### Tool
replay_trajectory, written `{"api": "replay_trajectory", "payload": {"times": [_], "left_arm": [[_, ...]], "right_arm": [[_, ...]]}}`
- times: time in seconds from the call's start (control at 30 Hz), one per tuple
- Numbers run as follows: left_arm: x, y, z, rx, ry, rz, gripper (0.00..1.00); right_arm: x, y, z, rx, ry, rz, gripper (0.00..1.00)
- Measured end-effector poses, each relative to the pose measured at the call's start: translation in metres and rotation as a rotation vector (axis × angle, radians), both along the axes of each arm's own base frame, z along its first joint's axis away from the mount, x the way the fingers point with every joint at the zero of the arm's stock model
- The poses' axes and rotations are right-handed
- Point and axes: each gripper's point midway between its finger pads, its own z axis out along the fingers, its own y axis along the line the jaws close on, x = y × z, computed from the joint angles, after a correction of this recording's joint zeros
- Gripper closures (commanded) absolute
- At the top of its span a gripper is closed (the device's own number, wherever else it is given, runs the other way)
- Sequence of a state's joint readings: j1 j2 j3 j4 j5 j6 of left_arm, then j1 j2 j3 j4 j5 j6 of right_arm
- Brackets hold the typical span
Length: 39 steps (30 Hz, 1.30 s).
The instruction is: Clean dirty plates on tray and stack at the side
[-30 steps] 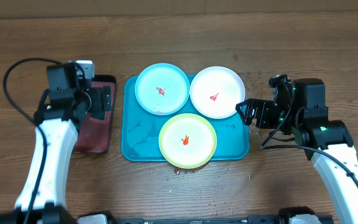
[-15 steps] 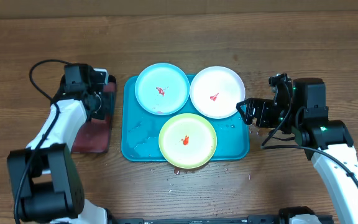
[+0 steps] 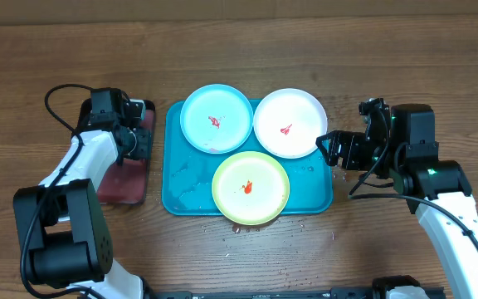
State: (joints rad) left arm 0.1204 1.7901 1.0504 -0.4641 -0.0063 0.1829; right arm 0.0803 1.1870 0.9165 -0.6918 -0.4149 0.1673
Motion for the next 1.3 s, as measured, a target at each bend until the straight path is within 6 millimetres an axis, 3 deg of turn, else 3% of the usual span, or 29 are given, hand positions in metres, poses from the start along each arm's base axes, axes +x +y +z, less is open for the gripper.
{"api": "replay_trajectory", "payload": {"times": [0.27,0.47,0.5,0.87,0.97,1.17,1.3], "left_arm": [[-0.002,0.005,-0.002,0.018,0.009,0.033,0.59],[-0.002,0.005,-0.002,0.017,0.010,0.044,0.94],[-0.002,0.005,-0.002,0.016,0.011,0.046,0.96],[-0.018,0.000,-0.004,-0.031,0.072,0.095,0.96],[-0.019,-0.005,0.009,-0.061,0.050,0.098,0.96],[-0.019,-0.009,0.067,-0.152,-0.090,0.106,0.96],[-0.025,-0.005,0.091,-0.204,-0.139,0.123,0.96]], "right_arm": [[0.000,0.000,0.000,0.000,0.000,0.000,0.11],[0.000,0.000,0.000,0.000,0.000,0.000,0.11],[0.000,0.000,0.000,-0.001,0.000,0.000,0.11],[-0.006,0.000,-0.004,-0.004,0.030,0.002,0.11],[-0.008,0.001,-0.005,-0.009,0.034,0.013,0.11],[-0.015,0.018,-0.007,-0.021,0.032,0.087,0.11],[-0.022,0.029,-0.015,-0.034,0.062,0.138,0.10]]}}
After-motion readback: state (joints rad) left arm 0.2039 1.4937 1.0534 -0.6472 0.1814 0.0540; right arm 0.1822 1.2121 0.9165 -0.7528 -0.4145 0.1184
